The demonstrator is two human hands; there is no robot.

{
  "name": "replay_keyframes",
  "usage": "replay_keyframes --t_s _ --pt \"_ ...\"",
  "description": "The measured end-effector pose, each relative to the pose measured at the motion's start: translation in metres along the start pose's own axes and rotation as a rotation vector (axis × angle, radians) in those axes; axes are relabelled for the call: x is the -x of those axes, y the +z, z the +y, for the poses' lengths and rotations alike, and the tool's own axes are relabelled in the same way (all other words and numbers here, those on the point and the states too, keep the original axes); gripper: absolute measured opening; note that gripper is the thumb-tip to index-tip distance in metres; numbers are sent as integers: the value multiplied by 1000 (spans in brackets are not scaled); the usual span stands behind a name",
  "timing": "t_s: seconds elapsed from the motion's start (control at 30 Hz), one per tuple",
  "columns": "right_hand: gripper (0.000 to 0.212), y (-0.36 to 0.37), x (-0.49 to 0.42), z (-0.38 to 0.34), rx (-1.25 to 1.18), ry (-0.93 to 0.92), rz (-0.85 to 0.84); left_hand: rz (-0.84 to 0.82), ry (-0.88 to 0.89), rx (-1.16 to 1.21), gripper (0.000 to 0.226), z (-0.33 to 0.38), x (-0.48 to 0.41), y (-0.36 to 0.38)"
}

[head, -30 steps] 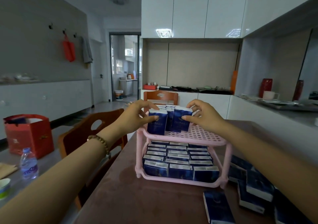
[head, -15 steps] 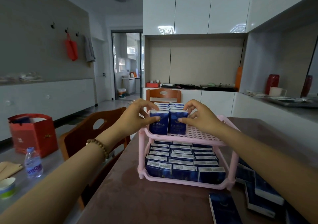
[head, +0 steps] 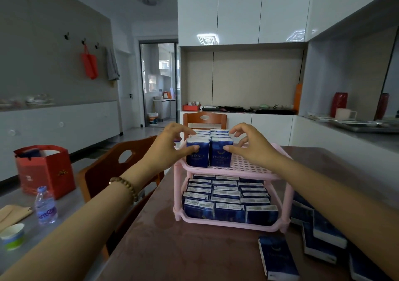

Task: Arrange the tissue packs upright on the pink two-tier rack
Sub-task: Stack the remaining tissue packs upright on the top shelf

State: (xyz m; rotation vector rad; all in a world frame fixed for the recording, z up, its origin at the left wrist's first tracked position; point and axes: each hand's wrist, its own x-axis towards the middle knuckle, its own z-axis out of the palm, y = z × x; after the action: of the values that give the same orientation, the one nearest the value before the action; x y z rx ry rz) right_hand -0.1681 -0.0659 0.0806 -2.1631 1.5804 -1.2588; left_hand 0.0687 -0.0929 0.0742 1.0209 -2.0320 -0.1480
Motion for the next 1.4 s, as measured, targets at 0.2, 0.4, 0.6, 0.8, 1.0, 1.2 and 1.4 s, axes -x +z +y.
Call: replay_keyframes --t_s 0.2,0.4,0.6,0.8,1.0,1.2,1.4 --pt "35 -14 27 -13 -19 -54 37 39 49 1 33 25 25 -3" --pt "35 -21 103 -17 -187 -99 30 -58 107 98 29 61 82 16" --pt "25 -12 172 16 -225 59 -81 -365 75 209 30 70 149 58" --pt "11 3 208 58 -196 179 -14 -511 -57 227 30 62 174 79" --pt "22 13 219 71 -50 191 -27 -616 -34 187 49 76 181 74" --pt "38 18 222 74 99 255 -112 -896 -31 167 51 80 189 72" --pt "21 17 225 67 58 200 -134 -969 -36 246 44 84 189 67"
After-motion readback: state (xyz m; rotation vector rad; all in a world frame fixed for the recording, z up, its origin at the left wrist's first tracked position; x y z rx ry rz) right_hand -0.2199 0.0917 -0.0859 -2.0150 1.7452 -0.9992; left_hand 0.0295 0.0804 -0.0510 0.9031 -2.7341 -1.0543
